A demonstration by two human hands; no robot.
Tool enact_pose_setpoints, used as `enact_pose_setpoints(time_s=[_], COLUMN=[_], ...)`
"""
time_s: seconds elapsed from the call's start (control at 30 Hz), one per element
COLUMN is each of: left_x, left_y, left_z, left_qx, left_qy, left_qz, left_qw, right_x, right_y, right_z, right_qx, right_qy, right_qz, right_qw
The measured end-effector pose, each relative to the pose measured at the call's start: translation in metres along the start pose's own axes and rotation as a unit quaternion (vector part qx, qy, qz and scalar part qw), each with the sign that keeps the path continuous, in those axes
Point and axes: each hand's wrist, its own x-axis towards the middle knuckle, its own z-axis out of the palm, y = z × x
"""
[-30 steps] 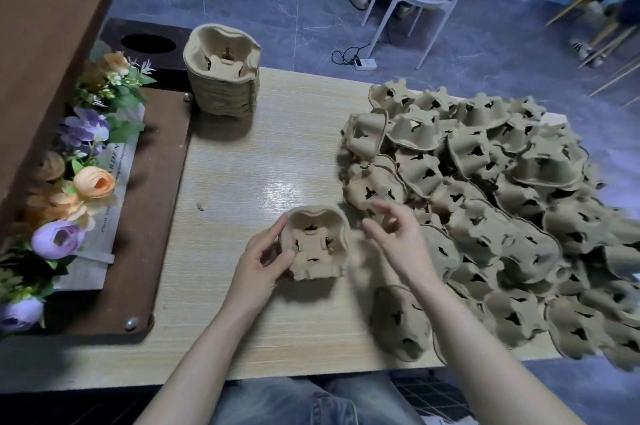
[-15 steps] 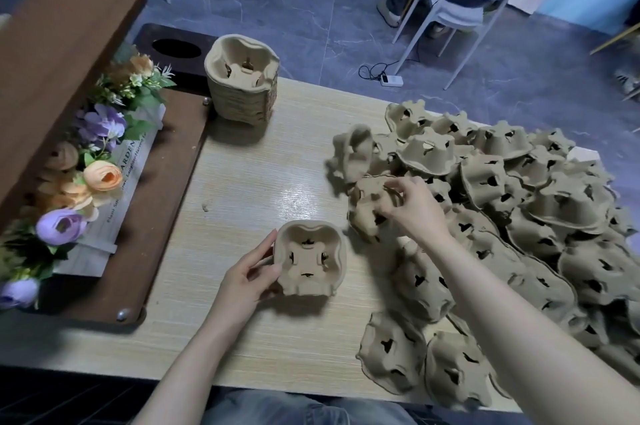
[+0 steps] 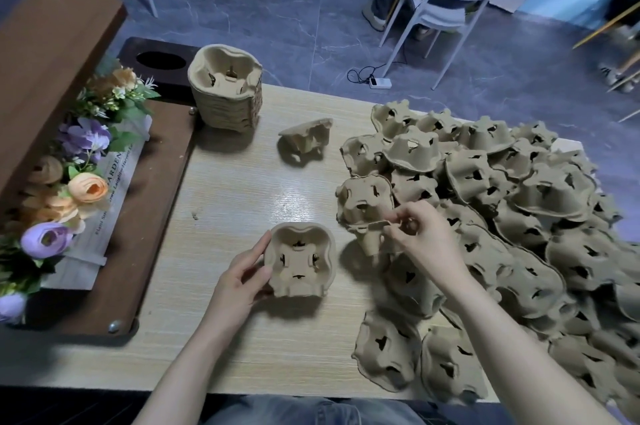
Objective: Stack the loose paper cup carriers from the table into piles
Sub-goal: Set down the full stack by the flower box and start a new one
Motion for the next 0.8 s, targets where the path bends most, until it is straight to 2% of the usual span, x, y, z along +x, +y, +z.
enact_pose_setpoints(time_s=[0.17, 0.33, 0.57, 0.8], left_x=[0.002, 0.0, -0.002, 0.0], left_y=[-0.003, 0.001, 0.008, 0.004], left_z=[-0.002, -0.002, 0.004, 0.003], left_qx=[0.003, 0.028, 0.055, 0.053], left_qy=[-0.008, -0.006, 0.02, 0.019], left_qz=[0.011, 0.017, 0.004, -0.02], left_qw=[1.0, 0.999, 0.998, 0.998], right_x=[-0.028, -0.049, -0.065, -0.079], right_y=[-0.013, -0.042, -0.04, -0.028], right_z=[-0.007, 0.009, 0.05, 0.063], right_qx=[0.151, 0.277, 0.225, 0.198], right_qy=[0.072, 0.055, -0.003, -0.044], right_qz=[-0.027, -0.07, -0.185, -0.177], right_qw=[0.986, 0.957, 0.957, 0.963])
